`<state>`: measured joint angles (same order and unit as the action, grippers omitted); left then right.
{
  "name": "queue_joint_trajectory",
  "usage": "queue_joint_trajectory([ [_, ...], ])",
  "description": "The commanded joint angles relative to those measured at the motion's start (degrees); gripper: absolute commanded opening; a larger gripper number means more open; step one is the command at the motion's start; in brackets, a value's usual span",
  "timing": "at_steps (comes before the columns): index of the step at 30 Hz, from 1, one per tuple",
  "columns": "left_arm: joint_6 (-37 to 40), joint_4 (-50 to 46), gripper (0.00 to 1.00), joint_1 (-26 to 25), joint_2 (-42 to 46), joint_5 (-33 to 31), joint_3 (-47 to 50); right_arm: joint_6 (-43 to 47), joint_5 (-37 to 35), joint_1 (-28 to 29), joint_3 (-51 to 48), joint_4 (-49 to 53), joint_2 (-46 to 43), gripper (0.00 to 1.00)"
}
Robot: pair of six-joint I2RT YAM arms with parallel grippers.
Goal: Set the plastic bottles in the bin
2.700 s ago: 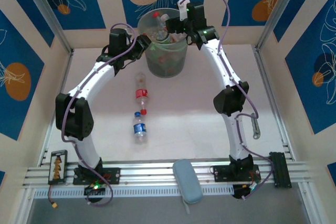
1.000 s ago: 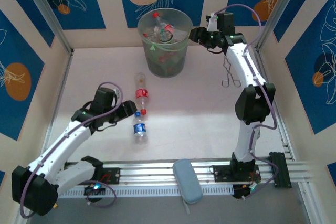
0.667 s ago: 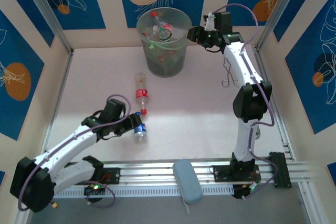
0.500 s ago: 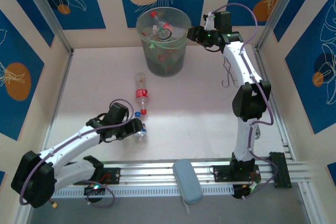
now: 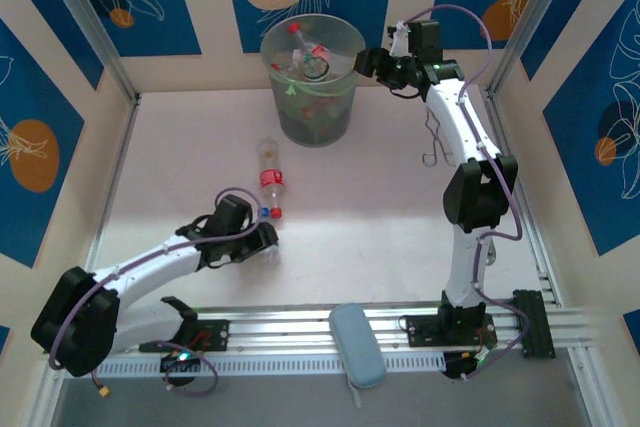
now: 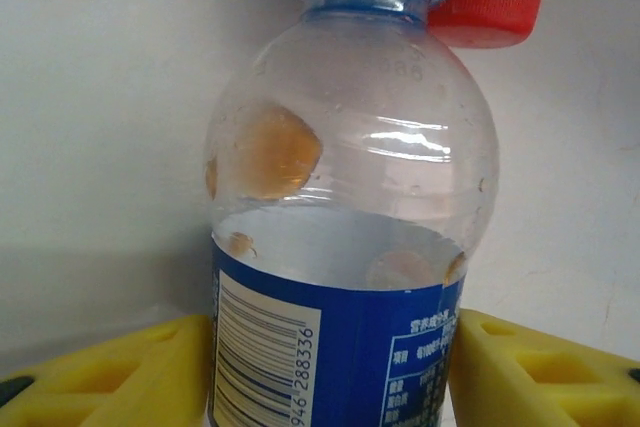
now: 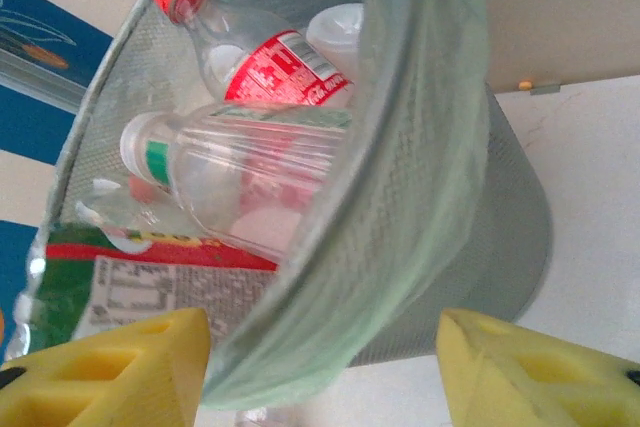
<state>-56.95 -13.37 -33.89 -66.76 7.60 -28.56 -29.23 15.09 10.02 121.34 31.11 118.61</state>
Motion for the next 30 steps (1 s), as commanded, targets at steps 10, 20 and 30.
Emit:
queue_joint_trajectory([
  [10, 2.0, -5.4, 0.48, -0.5, 0.2, -3.5, -2.7, -1.8, 1.3, 0.6, 3.8, -0.1, 1.3, 0.63],
  [20, 7.6, -11.5, 0.46, 2.1, 1.8, -5.1, -13.1, -1.2, 1.8, 1.0, 7.5, 2.0, 5.0, 0.58],
  [30, 21.9, -15.1, 0.46, 9.7, -9.2, -2.2, -42.1, -1.8, 2.1, 1.6, 8.2, 2.4, 6.2, 0.5],
])
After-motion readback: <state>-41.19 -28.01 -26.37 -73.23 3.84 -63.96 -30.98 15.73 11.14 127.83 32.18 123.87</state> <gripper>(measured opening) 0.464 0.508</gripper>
